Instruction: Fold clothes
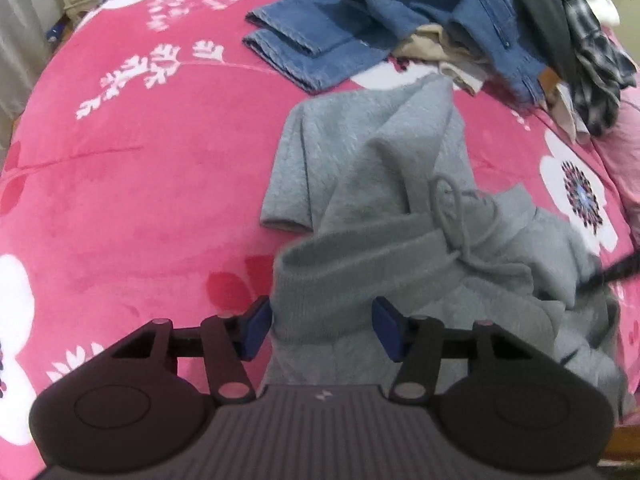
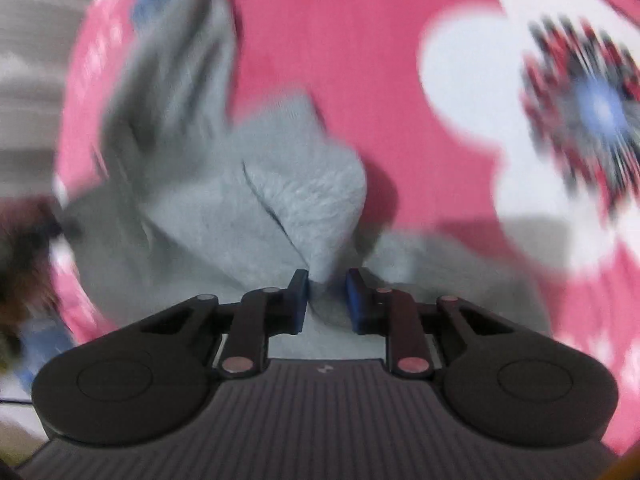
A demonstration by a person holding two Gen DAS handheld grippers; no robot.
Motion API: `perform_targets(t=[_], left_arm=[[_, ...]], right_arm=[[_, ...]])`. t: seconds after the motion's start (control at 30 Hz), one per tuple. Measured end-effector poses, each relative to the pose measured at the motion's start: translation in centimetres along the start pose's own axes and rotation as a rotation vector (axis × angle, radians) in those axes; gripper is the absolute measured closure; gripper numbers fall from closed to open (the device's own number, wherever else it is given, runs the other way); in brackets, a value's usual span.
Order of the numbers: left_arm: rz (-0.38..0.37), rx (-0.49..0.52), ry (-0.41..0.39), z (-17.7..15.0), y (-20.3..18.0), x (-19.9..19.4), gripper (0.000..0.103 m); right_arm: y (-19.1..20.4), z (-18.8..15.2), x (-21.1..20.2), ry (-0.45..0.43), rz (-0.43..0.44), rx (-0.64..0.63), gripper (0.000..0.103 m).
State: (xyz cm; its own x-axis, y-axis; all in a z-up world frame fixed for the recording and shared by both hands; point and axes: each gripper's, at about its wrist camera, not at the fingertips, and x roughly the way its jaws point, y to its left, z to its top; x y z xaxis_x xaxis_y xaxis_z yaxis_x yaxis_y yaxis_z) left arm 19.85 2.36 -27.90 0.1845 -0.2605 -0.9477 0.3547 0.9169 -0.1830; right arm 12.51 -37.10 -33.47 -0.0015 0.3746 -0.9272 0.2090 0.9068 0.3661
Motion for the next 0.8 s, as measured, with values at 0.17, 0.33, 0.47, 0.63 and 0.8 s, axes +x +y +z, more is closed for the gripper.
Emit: perform_targets(t=[0.17, 0.33, 0.47, 0.63, 0.8], left_arm=[[-0.01, 0.038, -0.003, 0.1, 0.1, -0.7, 0.049], [-0.032, 0.063, -0.017, 0.5, 0.4, -1.2, 0.047], [-0.027, 0.084, -0.021, 0.5, 0.2, -0.3, 0.046], [-0.029, 0.1, -0.02, 0.5, 0.5, 0.2, 0.046], [-0.045, 0.102, -0.068, 0.6, 1.2, -0.3, 0.048]], right_arm=[[0.3, -1.3, -1.0, -0.048, -0.016, -0.047, 0.074], [0.9, 1.2, -4.4, -0.206, 0.081, -0.055, 0.029], [1.6, 3.7, -4.8, -0.273, 0.12, -0.079, 0.024], [1.7, 8.0, 2.6, -0.139, 0.052, -0.043, 0.024], [2.6, 5.8, 3.8, -0.135, 0.138, 0.018, 0.024]])
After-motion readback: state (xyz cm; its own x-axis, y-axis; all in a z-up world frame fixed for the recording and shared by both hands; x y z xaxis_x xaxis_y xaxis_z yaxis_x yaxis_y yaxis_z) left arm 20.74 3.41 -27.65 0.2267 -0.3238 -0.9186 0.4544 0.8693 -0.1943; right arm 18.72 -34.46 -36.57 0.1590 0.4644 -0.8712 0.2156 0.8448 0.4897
